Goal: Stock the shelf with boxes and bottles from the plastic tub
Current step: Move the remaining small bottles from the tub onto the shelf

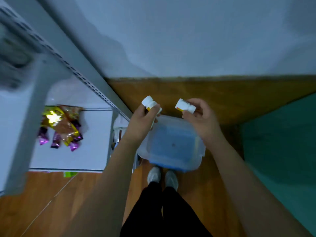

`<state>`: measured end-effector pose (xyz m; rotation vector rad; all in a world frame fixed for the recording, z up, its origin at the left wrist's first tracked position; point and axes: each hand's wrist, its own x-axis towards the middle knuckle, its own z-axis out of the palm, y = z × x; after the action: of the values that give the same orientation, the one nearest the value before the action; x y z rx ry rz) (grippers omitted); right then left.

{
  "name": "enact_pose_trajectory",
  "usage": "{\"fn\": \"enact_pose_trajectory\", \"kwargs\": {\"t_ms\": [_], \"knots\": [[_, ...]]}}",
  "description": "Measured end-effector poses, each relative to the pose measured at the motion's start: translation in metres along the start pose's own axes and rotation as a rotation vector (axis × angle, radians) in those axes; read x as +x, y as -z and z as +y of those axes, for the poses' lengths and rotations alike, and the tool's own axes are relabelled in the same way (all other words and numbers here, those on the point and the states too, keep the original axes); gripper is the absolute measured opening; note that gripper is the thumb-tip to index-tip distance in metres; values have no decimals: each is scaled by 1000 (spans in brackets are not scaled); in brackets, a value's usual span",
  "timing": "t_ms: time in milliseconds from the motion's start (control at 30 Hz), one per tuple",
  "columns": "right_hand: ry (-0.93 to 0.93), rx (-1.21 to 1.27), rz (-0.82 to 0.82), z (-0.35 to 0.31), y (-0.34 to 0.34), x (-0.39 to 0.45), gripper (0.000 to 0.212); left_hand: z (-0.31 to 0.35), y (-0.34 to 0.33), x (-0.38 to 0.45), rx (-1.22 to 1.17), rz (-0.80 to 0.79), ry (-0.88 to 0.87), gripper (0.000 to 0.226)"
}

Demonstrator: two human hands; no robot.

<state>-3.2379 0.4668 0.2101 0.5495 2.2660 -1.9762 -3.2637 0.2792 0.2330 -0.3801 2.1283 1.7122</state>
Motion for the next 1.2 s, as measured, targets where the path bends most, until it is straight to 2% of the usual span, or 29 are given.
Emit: {"fn": "enact_pose_trajectory", "kwargs": {"t_ms": [133, 300, 400, 533, 700, 867, 1000, 1100, 1200], "knots": [[139, 159, -62, -94, -12, -30, 31, 63, 36, -66, -77, 79, -134, 31], [286, 266, -173, -191, -52, -86, 24, 111, 103, -140, -147, 134, -308, 31], [356, 366, -251, -233, -92, -127, 19, 123, 156, -186, -119, 207, -426, 37], [361, 524, -422, -271, -162, -184, 28, 113, 241, -249, -106, 359, -487, 27], [350, 553, -562, -288, -253, -251, 47, 71, 331, -323, -57, 522, -485, 39], [362, 519, -693, -275, -333, -308, 58, 16, 395, -382, -39, 644, -455, 30], [358, 424, -785, -259, -392, -350, 44, -30, 437, -412, -42, 680, -392, 53], [345, 362, -839, -250, -430, -367, 34, -50, 463, -428, -275, 684, -359, 62], [322, 343, -858, -252, -471, -372, 34, -65, 496, -430, -550, 666, -341, 57]]}}
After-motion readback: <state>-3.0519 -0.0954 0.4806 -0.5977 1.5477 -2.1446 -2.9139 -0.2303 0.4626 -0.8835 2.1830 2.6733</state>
